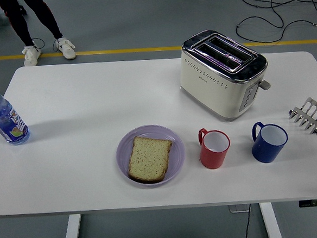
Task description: Pick up the cup,pour liquid into bread,place the cup on the desk
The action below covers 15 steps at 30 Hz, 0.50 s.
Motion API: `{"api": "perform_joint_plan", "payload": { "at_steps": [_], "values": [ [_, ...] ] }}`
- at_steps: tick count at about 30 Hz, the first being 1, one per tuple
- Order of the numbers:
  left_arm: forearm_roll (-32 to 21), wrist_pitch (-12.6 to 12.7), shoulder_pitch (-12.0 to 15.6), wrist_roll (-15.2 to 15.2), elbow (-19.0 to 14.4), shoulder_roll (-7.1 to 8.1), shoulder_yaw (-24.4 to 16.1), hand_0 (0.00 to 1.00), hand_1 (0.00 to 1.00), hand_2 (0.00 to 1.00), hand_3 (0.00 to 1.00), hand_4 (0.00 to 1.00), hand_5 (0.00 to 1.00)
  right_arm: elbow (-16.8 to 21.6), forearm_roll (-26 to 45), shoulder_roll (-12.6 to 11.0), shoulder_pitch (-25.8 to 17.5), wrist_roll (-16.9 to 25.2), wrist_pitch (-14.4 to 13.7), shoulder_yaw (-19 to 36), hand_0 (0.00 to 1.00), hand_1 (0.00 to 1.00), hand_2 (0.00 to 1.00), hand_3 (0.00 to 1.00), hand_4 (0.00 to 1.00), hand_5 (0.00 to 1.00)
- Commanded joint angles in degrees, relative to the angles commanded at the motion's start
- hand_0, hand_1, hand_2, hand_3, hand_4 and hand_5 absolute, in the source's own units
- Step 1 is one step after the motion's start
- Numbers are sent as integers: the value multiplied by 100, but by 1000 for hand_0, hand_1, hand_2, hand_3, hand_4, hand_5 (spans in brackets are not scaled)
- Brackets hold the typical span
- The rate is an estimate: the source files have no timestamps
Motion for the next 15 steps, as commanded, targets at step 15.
{"api": "perform_joint_plan", "payload": {
  "at_steps": [15],
  "values": [
    [-67,4,-10,-15,0,3,61,676,714,740,666,421,928,-240,2235,92,-16,-1551,89,452,723,660,698,666,640,355]
  ]
}}
